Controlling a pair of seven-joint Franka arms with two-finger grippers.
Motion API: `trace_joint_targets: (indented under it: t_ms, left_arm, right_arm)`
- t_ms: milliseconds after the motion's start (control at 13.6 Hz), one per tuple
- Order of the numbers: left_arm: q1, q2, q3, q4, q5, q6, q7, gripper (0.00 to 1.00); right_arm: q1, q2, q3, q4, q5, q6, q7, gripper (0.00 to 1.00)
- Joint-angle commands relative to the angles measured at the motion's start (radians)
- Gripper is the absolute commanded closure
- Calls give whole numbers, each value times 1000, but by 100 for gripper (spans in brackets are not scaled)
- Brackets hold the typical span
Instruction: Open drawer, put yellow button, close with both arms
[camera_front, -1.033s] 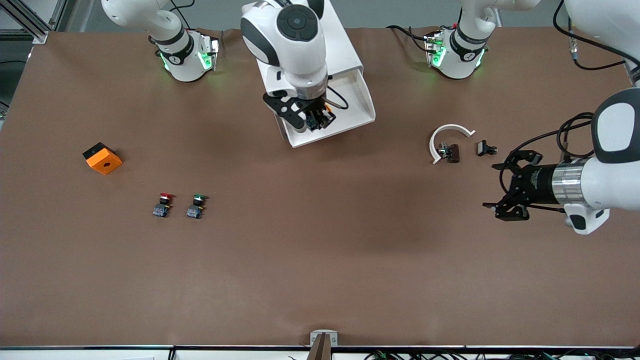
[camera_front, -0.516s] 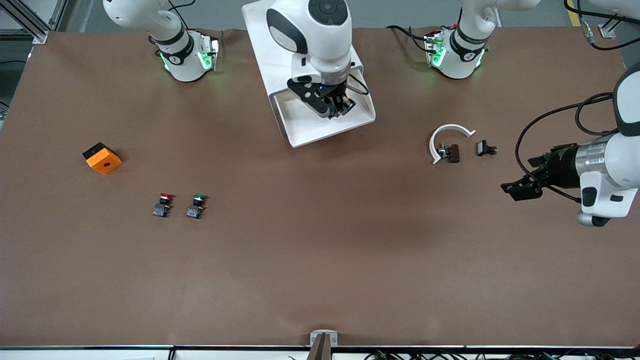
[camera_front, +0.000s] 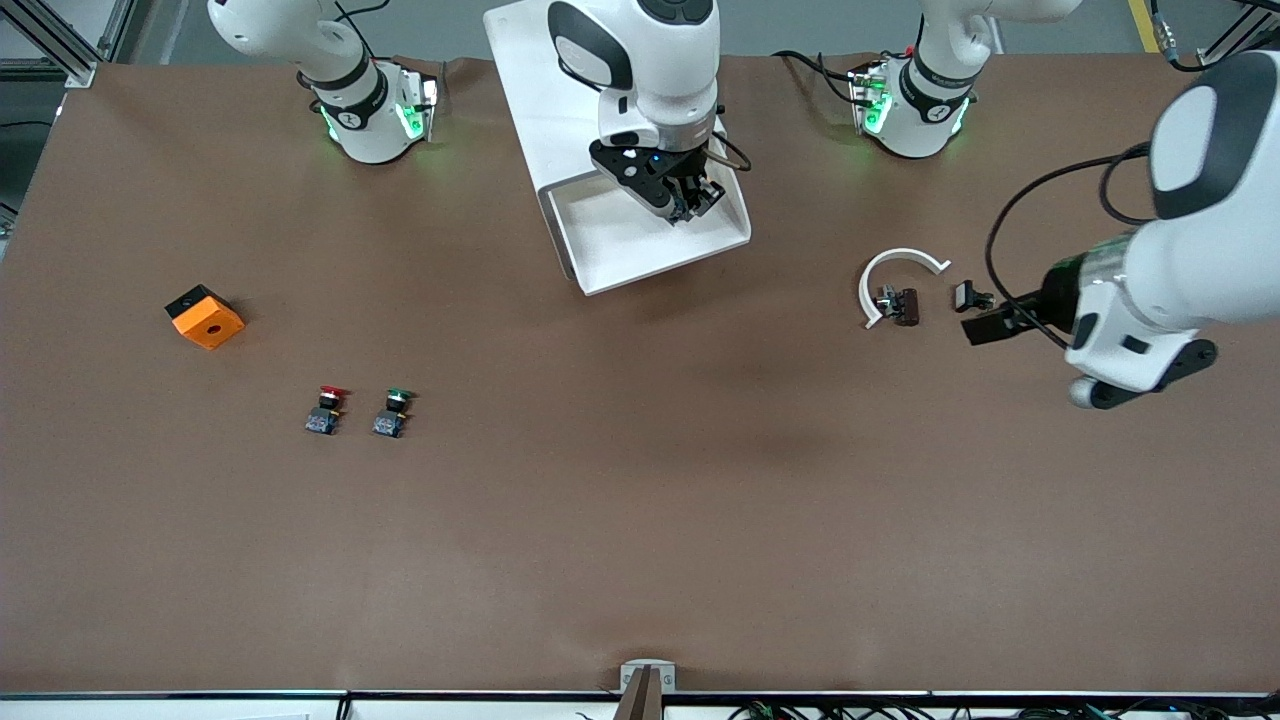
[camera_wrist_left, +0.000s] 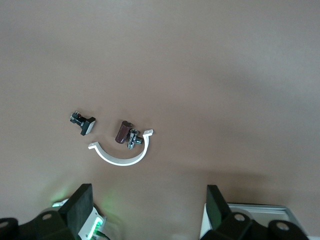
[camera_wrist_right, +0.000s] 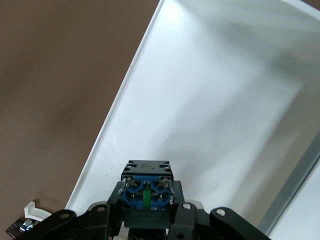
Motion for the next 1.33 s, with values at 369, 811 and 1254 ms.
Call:
trace_joint_targets:
  t_ms: [369, 811, 1254]
  left_arm:
    - [-3, -171, -146, -353, 47, 235, 24, 0]
    - [-3, -175, -231, -439, 72, 366, -76, 0]
    - [-6, -120, -370, -514, 48, 564, -290, 0]
  right_arm:
    - [17, 53, -11, 19, -27, 30, 17, 100]
    - [2, 49, -14, 48, -21, 14, -26, 0]
    - [-116, 12, -20, 175, -17, -223, -378, 0]
